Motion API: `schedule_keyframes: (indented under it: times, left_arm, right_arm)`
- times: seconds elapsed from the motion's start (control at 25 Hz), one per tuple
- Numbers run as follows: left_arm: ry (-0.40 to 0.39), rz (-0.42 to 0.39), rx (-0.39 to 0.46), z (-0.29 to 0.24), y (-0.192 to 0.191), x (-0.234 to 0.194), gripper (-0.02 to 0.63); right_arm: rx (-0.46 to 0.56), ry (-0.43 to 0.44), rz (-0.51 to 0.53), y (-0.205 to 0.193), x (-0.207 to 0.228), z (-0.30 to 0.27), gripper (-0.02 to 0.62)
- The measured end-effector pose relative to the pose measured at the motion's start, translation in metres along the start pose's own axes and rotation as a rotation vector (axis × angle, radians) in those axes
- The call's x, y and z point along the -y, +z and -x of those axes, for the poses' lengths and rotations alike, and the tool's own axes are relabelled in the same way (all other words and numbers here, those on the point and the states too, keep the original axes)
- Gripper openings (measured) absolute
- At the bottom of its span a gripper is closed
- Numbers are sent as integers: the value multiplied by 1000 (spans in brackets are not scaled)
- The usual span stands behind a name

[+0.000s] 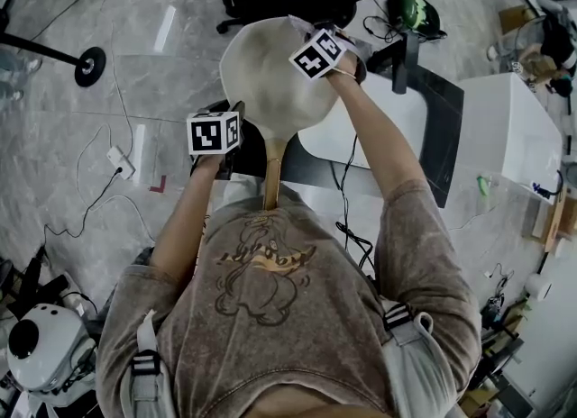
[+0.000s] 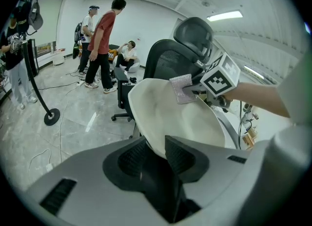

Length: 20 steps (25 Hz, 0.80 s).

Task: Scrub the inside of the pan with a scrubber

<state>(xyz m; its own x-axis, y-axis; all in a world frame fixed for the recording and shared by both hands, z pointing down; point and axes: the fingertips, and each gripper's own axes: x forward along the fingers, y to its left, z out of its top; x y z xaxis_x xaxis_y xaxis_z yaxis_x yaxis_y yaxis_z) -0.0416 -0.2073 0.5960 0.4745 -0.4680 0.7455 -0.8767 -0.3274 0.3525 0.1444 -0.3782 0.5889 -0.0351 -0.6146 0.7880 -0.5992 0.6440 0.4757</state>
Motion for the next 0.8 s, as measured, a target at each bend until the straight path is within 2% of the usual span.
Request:
schedule_keyframes:
  times: [0.28,0.48,0.68,0.8]
  left_arm:
    - [3,-7,-2,1,2,-1,135]
    - [11,-8,-11,0,2,0,135]
    - [13,-11,-13,-1,2,-1,135]
    - [16,-15,-16,0,1,-1,135]
  right_arm:
    - [-69,73,-4,-31,2,9,86]
    - [-109,105,30,-41,0,13,86]
    - [-202,117,72,-65,0,26,86]
    - [-240,172,97,-77,-8,33,86]
